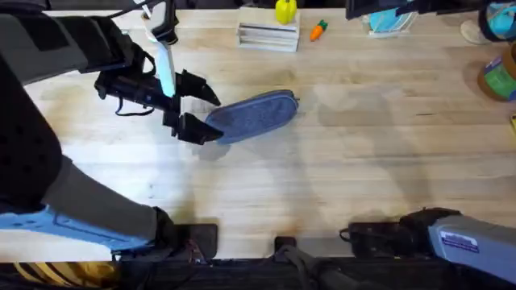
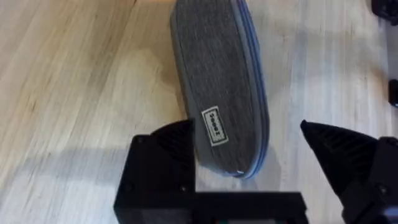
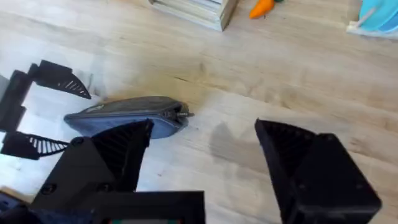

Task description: Unzip the bag, pick up the pens from the table one at a time and place them inside, then zip the bag closed.

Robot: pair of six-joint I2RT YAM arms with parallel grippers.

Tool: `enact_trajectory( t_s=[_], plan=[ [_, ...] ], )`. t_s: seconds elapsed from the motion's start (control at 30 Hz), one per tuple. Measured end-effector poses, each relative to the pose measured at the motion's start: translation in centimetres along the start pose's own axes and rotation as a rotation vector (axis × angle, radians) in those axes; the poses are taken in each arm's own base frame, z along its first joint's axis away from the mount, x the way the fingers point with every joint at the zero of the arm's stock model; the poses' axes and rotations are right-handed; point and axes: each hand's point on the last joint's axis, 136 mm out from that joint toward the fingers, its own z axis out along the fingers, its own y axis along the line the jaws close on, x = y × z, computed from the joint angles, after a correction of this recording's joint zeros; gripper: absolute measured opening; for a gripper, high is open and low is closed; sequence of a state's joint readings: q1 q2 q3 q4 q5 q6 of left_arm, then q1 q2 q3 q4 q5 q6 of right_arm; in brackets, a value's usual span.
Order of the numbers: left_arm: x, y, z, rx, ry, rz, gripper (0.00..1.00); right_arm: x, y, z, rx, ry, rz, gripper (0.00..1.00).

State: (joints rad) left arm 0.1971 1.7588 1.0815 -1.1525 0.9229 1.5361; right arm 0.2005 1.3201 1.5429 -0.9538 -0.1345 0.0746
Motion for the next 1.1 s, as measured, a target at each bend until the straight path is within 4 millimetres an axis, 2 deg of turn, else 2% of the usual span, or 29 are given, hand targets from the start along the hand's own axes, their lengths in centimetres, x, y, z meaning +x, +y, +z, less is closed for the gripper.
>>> enact_trajectory(
  t_s=[0.1,0.2,0.33,0.5,0.77,0.93,1.1],
  plan=[
    [0.3,-0.2,-0.6,-0.009,0.04,-0.001,0.997,-0.1,0.1,-0.8,0.0,-0.02,-0.048,0.993],
    [-1.0,-0.2,-2.5,-0.071,0.078,0.054,0.997,0.0,0.2,-2.0,0.001,-0.04,-0.093,0.993],
    [-4.6,-0.9,-6.6,-0.22,0.128,0.173,0.996,-0.1,0.4,-3.0,0.002,-0.063,-0.129,0.993],
    [-8.3,-3.4,-10.6,-0.406,0.16,0.222,0.995,-0.1,0.4,-3.0,0.002,-0.062,-0.142,0.993],
    [-10.7,-7.8,-14.4,-0.659,0.102,-0.055,0.995,0.3,0.4,-3.1,0.002,-0.048,-0.142,0.993],
    [-10.7,-10.7,-17.4,-0.883,0.045,-0.277,0.996,0.3,0.4,-3.3,0.002,-0.052,-0.142,0.993],
    [-10.6,-13.5,-18.9,-1.017,-0.042,-0.391,0.995,0.3,0.4,-3.3,0.002,-0.052,-0.142,0.993]
  ],
)
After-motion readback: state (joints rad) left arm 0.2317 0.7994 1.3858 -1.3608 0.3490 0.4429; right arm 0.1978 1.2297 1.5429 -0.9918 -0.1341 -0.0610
